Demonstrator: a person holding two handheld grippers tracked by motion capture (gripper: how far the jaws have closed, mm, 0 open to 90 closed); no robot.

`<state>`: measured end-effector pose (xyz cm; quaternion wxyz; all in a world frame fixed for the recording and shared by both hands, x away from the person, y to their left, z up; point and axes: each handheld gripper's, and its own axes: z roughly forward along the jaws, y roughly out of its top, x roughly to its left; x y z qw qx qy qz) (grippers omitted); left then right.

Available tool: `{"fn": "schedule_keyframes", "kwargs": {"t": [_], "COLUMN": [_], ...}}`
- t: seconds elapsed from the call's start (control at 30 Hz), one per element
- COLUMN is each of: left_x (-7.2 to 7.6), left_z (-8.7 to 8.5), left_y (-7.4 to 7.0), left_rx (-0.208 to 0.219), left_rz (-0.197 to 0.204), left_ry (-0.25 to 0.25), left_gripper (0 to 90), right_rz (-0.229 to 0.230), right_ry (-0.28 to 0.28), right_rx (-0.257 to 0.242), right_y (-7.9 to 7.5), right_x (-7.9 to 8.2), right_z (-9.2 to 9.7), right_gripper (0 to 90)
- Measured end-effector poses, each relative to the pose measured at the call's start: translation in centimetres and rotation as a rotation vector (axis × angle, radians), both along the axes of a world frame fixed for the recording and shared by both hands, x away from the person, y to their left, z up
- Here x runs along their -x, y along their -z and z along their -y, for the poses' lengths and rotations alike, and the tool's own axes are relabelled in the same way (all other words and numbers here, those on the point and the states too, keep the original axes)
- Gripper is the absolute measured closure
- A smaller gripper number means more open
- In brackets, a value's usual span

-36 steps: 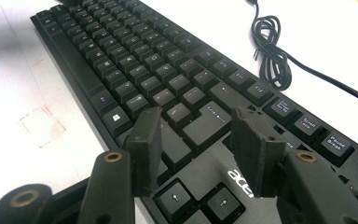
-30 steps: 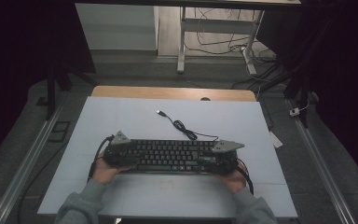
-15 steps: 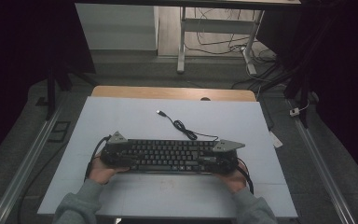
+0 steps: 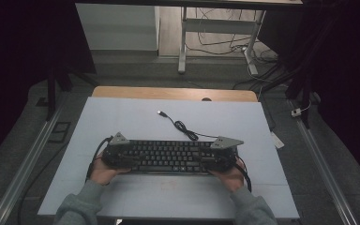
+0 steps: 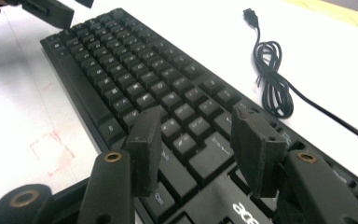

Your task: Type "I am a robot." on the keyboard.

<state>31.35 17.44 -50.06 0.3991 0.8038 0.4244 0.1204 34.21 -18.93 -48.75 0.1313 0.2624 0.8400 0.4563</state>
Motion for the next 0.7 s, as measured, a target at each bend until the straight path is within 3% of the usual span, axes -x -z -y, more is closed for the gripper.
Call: {"fn": "schedule_keyframes", "kwargs": {"t": [0.3, 0.7], "left_x": [0.0, 0.0], "left_z": [0.1, 0.3], "left_y": [0.1, 0.1], "left_rx": [-0.009, -0.015], "left_rz": [-0.001, -0.001], "left_ry": [0.006, 0.009], "left_gripper": [31.0, 30.8], "right_rz": [-0.002, -0.023], "right_ry": [-0.01, -0.014], "right_rx": [0.005, 0.005], "right_y": [-0.3, -0.1], "right_x": [-0.6, -1.5], "right_z": [-1.5, -3.1], "right_gripper": [56.3, 76.5]}}
